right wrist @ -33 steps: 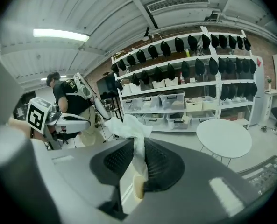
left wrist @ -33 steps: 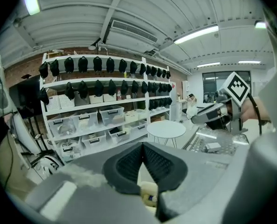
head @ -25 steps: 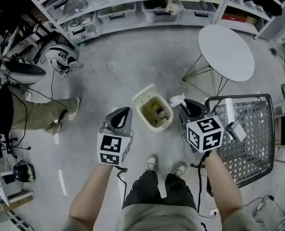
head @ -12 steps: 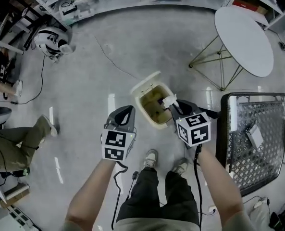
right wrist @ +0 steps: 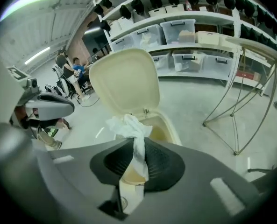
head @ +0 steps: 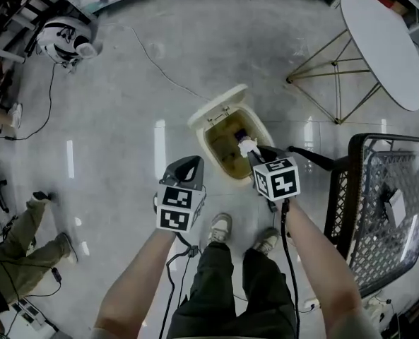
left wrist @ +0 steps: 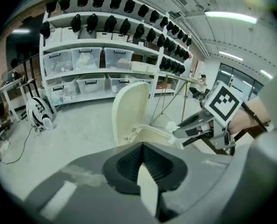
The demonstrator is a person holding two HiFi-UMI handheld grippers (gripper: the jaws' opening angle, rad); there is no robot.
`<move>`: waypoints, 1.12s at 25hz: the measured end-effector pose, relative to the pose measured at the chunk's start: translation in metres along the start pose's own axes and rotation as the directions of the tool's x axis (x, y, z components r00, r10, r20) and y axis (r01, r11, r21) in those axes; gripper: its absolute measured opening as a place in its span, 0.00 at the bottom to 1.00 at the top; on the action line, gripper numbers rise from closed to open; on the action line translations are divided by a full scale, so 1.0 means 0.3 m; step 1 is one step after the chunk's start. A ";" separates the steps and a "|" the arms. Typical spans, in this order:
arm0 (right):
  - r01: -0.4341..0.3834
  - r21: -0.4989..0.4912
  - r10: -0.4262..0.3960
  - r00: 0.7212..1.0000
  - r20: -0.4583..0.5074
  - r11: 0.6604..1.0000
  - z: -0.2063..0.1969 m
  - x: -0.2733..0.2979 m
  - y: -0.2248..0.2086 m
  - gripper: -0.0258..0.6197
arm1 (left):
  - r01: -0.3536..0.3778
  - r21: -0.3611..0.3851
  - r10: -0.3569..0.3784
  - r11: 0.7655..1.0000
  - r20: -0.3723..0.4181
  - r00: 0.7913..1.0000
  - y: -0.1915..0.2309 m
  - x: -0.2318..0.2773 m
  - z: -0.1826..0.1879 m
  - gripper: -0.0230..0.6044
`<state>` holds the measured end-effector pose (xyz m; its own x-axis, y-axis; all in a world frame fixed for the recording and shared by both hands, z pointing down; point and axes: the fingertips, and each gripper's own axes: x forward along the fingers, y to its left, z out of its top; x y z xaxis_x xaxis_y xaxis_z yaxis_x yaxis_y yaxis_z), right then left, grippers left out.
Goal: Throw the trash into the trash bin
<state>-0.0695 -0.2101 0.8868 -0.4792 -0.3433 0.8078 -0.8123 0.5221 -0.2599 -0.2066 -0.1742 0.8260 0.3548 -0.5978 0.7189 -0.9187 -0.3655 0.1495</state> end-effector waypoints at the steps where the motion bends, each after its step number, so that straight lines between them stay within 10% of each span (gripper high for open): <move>1: 0.003 0.002 -0.003 1.000 -0.017 1.000 -0.025 0.027 -0.010 0.16 | 0.003 -0.007 -0.003 1.000 -0.008 1.000 -0.001 0.013 -0.019 0.04; 14: -0.014 0.077 0.021 0.996 -0.091 0.997 -0.101 0.070 -0.050 0.32 | -0.003 -0.010 0.003 1.000 -0.033 0.999 0.009 0.003 -0.071 0.04; 28: -0.031 0.042 0.025 0.991 0.131 0.999 0.262 -0.489 0.032 0.30 | -0.014 0.075 0.006 0.997 0.111 0.994 -0.014 -0.314 0.344 0.04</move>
<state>-0.0332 -0.2162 0.7243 -0.5389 -0.4297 0.7245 -0.8103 0.4994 -0.3066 -0.2183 -0.1899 0.6875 0.3662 -0.6752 0.6403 -0.9081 -0.4095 0.0875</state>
